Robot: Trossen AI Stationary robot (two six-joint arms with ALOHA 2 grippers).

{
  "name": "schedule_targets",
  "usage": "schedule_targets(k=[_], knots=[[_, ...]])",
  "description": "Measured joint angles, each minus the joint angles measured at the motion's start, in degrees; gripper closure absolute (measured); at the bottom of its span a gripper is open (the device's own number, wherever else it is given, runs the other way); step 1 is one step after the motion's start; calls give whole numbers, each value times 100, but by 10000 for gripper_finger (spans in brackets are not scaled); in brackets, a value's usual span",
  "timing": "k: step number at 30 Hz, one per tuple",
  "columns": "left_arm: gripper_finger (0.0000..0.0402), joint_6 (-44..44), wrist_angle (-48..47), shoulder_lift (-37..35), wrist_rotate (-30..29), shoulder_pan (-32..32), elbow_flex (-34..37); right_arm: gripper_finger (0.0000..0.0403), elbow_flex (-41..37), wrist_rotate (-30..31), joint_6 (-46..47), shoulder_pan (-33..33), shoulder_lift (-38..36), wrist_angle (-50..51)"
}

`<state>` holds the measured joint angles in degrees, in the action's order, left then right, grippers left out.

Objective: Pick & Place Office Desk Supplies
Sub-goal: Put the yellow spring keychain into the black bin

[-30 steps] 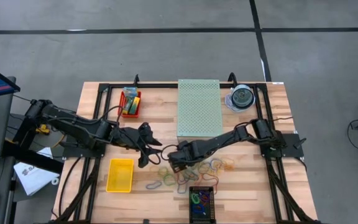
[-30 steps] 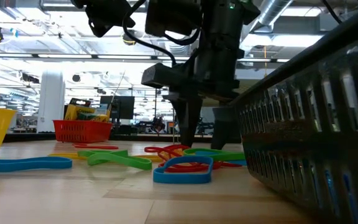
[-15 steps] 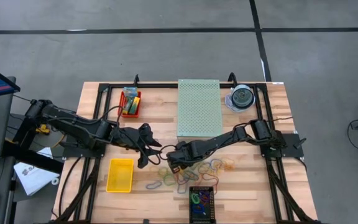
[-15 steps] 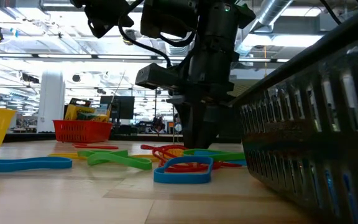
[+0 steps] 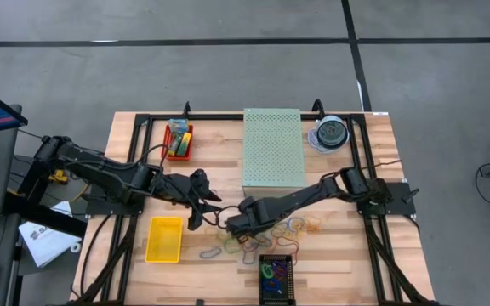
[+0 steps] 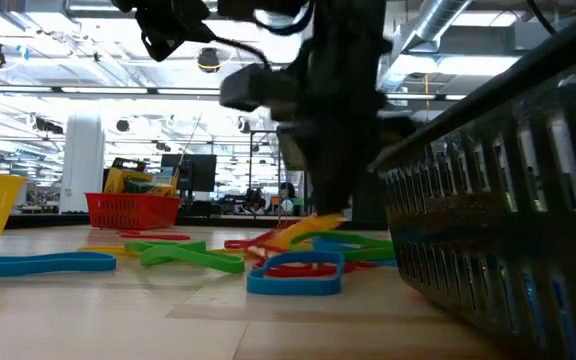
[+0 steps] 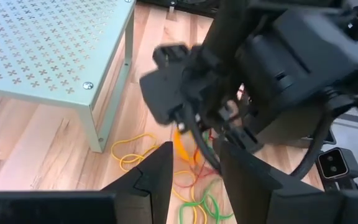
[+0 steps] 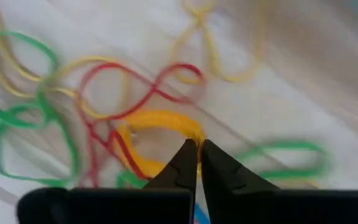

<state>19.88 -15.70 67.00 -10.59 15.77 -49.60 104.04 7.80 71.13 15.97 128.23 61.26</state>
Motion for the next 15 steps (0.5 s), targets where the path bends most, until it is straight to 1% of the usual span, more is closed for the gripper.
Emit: schedule_targets(k=[6, 10, 15], knots=[[274, -11, -54, 1, 0, 4, -2, 400, 884, 566, 199, 329, 1, 960], [274, -41, -45, 1, -3, 3, -2, 401, 1301, 1286, 558, 503, -24, 1748], [274, -52, -75, 0, -4, 2, -2, 402, 1705, 1506, 651, 588, -20, 2038]])
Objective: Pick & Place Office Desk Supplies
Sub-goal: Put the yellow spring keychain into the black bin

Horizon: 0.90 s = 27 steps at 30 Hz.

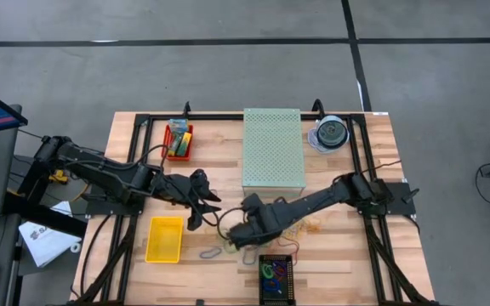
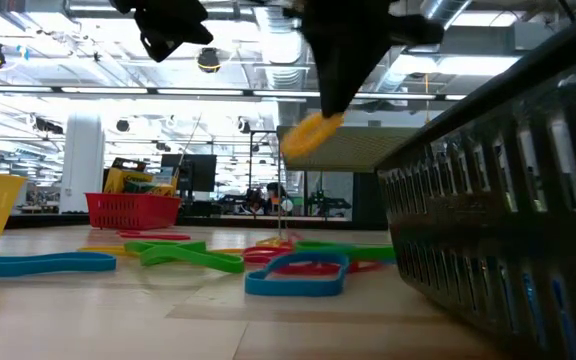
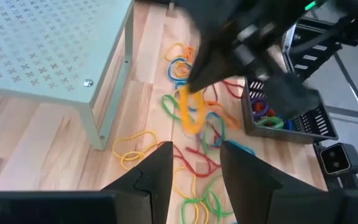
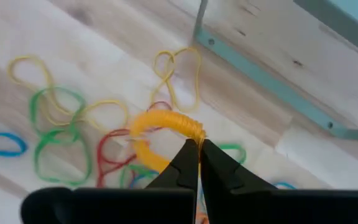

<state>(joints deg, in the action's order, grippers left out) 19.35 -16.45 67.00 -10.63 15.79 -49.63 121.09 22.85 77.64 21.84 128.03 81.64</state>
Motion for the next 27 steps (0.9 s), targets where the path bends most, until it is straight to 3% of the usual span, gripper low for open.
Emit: schedule_targets(k=[8, 15, 27], knots=[[274, 6, -188, 2, 0, 0, 2, 403, 710, 40, 302, 253, -10, 770], [274, -171, -328, 0, -2, 0, 0, 403, 847, -713, 727, 807, -11, 825], [274, -210, -311, 0, -2, 94, 0, 403, 375, -1690, 2186, 1527, -7, 789]])
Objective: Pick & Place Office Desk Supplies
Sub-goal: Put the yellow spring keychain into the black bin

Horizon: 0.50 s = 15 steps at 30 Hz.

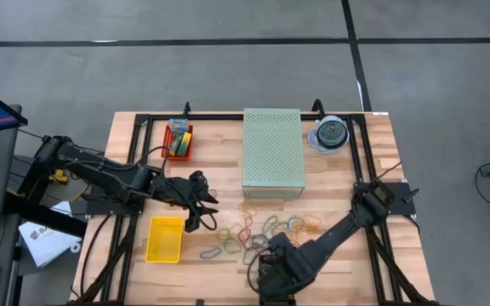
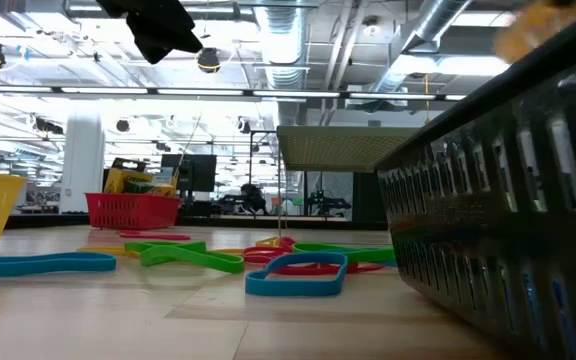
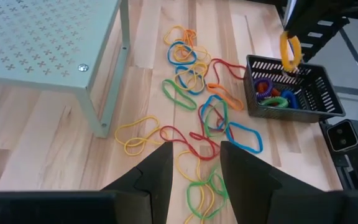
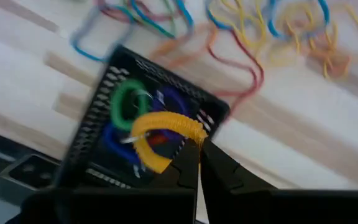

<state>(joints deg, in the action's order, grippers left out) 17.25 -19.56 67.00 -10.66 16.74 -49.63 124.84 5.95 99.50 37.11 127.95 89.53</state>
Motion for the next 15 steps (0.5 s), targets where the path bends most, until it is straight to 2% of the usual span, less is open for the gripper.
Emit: schedule_targets(k=[10, 15], knots=[[274, 95, 39, 0, 0, 6, 0, 400, -538, 32, 561, 95, 5, -936], [274, 180, 38, 0, 1, 61, 0, 353, -553, 145, 532, 114, 1, -1044]])
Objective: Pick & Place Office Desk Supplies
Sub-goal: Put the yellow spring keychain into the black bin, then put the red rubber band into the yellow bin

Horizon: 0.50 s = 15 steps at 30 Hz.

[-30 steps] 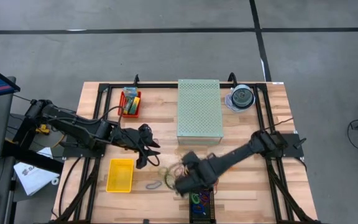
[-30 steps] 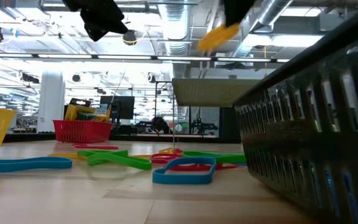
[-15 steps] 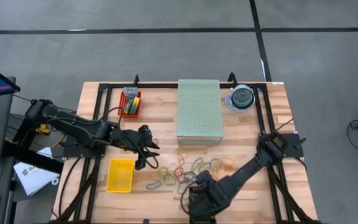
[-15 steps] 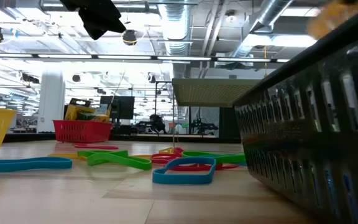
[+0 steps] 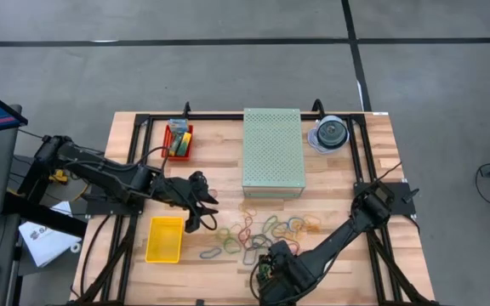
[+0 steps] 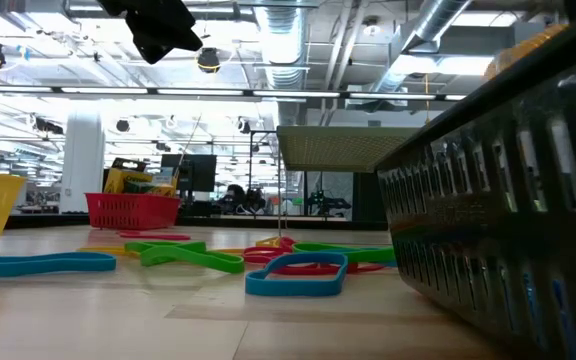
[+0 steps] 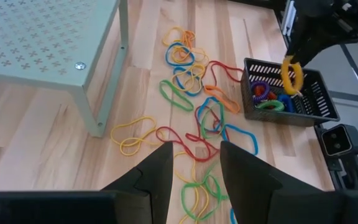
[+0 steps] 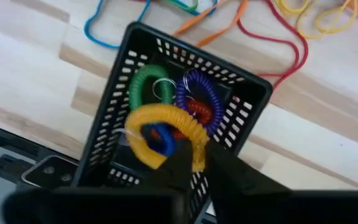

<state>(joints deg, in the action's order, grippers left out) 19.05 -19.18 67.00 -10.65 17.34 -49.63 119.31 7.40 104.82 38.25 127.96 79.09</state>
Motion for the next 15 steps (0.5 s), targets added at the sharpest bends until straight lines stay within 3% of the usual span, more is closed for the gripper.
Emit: schedule_targets(k=[9, 15], knots=[[274, 8, 0, 1, 1, 0, 2, 238, 8, 54, -21, 185, -2, 13], [274, -14, -2, 2, -1, 0, 1, 204, 26, 499, 464, 365, -258, 586]])
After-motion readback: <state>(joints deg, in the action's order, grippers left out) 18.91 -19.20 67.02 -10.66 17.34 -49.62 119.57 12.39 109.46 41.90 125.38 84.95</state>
